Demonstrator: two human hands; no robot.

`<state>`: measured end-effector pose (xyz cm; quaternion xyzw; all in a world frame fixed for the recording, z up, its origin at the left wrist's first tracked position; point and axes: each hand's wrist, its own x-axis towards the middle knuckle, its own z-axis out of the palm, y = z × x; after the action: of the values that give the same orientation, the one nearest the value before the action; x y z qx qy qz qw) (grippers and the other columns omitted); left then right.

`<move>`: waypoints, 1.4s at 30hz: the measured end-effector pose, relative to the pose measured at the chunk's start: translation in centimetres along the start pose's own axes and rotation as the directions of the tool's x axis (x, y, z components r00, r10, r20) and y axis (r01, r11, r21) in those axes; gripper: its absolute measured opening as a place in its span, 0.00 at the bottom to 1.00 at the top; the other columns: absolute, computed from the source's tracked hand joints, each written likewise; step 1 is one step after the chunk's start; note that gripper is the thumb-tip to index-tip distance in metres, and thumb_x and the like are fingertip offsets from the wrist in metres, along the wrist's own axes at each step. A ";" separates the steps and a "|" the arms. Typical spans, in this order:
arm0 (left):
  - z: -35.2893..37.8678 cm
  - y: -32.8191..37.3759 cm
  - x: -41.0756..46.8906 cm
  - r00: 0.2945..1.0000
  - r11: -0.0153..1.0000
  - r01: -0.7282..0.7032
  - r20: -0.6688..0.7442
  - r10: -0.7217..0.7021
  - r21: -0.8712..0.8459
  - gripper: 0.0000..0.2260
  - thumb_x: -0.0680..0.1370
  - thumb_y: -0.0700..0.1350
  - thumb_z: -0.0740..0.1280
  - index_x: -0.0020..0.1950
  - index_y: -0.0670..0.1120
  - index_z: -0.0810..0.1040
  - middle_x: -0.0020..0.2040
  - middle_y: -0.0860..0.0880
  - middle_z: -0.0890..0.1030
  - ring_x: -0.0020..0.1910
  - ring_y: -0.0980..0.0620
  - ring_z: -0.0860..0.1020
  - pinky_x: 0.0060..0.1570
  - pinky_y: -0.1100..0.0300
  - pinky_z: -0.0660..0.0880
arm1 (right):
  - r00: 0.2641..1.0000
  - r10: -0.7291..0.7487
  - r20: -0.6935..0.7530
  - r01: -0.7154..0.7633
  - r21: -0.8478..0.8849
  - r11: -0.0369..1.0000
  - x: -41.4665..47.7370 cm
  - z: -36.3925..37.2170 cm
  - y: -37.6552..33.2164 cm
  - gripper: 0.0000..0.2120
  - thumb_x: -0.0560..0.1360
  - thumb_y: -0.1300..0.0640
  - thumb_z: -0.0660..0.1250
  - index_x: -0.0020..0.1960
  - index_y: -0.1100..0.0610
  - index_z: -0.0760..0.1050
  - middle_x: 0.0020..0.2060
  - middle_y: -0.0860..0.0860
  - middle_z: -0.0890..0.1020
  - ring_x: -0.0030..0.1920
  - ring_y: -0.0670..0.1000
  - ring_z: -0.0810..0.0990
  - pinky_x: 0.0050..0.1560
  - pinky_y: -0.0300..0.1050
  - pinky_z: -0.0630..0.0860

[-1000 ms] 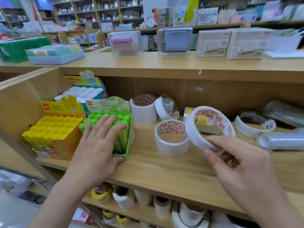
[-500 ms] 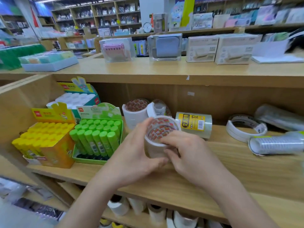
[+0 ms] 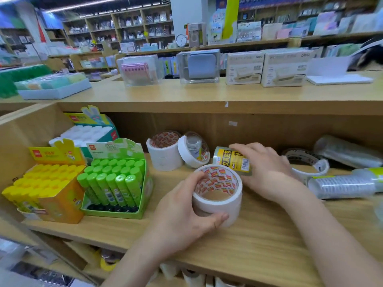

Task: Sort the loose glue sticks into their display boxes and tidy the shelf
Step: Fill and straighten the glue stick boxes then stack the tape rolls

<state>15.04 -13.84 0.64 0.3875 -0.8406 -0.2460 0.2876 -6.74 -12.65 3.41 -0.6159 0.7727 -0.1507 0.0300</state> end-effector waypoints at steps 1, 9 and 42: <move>0.3 0.4 -0.2 1.000 0.999 -0.028 0.011 0.027 0.031 0.38 0.61 0.67 0.70 0.68 0.61 0.64 0.61 0.66 0.74 0.60 0.69 0.71 0.58 0.77 0.64 | 0.999 0.041 -0.031 -0.042 -0.034 0.999 -0.1 -0.1 0.1 0.33 0.71 0.37 0.69 0.70 0.32 0.55 0.67 0.42 0.66 0.65 0.52 0.66 0.59 0.54 0.65; -1.2 2.7 0.5 0.975 0.998 0.008 0.224 0.008 -0.070 0.45 0.62 0.69 0.70 0.73 0.69 0.50 0.61 0.71 0.68 0.62 0.72 0.66 0.61 0.74 0.62 | 0.960 0.182 -0.213 -0.221 -0.181 0.958 -1.9 -0.7 2.7 0.35 0.71 0.37 0.67 0.73 0.41 0.58 0.68 0.52 0.67 0.71 0.54 0.60 0.66 0.57 0.59; -4.1 3.0 -0.2 0.986 0.946 -0.162 0.008 0.167 0.280 0.07 0.73 0.56 0.70 0.50 0.59 0.77 0.27 0.54 0.68 0.31 0.57 0.69 0.31 0.62 0.63 | 0.981 -0.190 -0.049 0.140 0.852 0.504 -5.5 3.1 -1.2 0.54 0.56 0.47 0.81 0.72 0.32 0.53 0.67 0.39 0.72 0.67 0.41 0.71 0.68 0.52 0.69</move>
<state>16.41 -12.77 5.45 0.3548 -0.8940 -0.0970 0.2561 -3.57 -8.22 0.03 -0.5965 0.5369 -0.4954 0.3325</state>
